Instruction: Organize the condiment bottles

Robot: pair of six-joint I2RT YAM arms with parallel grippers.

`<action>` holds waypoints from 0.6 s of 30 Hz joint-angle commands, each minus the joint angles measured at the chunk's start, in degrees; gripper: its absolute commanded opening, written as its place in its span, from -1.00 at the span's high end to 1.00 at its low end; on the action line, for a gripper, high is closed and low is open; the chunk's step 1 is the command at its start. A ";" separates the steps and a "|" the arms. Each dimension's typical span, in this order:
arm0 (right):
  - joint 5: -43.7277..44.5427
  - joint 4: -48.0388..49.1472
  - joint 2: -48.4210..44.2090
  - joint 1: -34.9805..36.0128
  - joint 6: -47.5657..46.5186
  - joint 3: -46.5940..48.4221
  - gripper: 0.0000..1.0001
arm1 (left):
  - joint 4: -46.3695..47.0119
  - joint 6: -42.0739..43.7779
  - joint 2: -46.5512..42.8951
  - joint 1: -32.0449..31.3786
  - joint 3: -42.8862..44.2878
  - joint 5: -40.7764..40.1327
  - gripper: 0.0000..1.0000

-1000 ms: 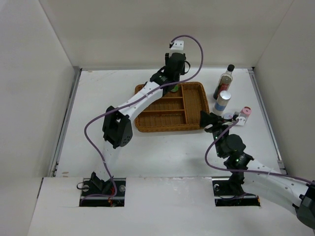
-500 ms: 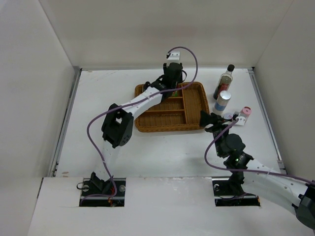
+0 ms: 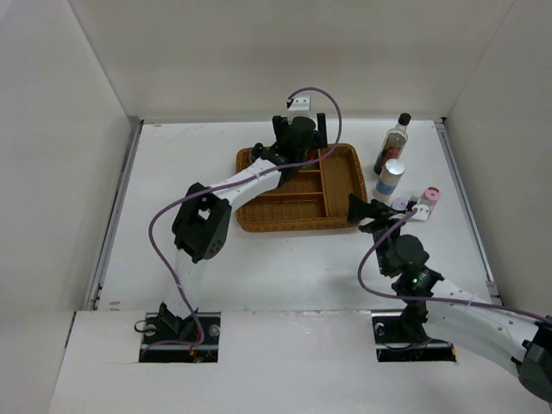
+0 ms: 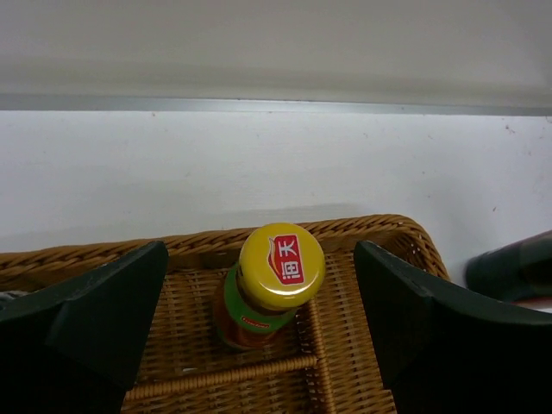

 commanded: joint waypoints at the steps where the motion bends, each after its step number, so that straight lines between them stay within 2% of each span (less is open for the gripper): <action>1: 1.11 1.79 -0.76 -0.41 0.59 0.14 -0.63 | 4.37 -0.12 -7.93 -0.55 0.01 -0.82 -0.88; 2: 1.20 1.79 -0.76 -0.41 0.59 0.14 -0.64 | 4.63 -0.03 -9.16 -0.55 0.01 -0.82 -0.98; 6: 0.94 1.97 -0.06 -0.50 0.59 0.14 -0.61 | 8.49 0.14 -15.48 -0.99 -2.70 -0.82 -1.00; 9: 0.24 1.80 0.56 -0.41 0.76 0.58 -0.36 | 11.39 0.84 -23.03 -1.87 -8.14 -1.26 -1.00; 11: -0.81 1.36 0.82 -0.49 0.76 1.02 0.04 | 13.76 1.02 -29.09 -2.31 -14.46 -2.57 -1.00; 13: -2.31 0.92 0.82 -0.67 0.59 1.46 0.33 | 15.96 0.41 -36.11 -2.40 -23.23 -5.90 -1.00; 15: -4.41 -0.05 1.61 -0.50 0.15 2.60 0.48 | 16.93 -0.73 -43.92 -2.48 -33.15 -12.12 -1.00; 18: -7.93 0.12 4.85 -1.02 -0.03 4.09 0.49 | 15.98 -3.63 -55.98 -2.83 -46.88 -19.96 -1.00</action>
